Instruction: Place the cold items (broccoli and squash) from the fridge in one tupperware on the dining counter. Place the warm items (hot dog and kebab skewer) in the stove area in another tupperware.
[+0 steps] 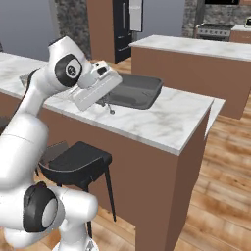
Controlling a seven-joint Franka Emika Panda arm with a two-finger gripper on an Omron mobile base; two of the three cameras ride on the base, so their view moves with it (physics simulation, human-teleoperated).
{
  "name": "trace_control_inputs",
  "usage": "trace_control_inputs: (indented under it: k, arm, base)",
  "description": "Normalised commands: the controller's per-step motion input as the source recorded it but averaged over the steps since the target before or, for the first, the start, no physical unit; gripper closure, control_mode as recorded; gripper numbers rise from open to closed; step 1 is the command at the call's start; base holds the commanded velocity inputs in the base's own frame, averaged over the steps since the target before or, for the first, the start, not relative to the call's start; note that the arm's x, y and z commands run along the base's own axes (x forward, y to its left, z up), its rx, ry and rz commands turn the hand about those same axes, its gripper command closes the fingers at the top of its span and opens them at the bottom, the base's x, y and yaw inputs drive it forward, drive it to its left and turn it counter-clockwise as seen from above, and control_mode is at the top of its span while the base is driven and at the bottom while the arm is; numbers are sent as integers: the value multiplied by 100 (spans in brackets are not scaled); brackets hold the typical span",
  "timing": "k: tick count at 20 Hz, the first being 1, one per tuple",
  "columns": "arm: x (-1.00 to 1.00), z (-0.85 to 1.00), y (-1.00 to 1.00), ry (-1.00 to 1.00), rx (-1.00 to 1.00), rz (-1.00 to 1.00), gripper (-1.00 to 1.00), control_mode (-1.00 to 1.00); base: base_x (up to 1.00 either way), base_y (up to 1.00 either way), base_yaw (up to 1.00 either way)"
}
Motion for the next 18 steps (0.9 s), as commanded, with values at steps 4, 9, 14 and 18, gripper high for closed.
trace_control_inputs:
  k: [4, 9, 14, 18]
  arm:
    - [94, 0, 0, 44, -9, 20, 100, -100]
    - [88, 0, 0, 21, 0, 26, 100, -100]
    - [50, -19, 0, 2, 0, 2, 100, -100]
    - [43, -31, 0, 0, 0, 0, 100, -100]
  base:
    - [0, 0, 0]
    - [0, 0, 0]
    - [0, 0, 0]
    - [0, 0, 0]
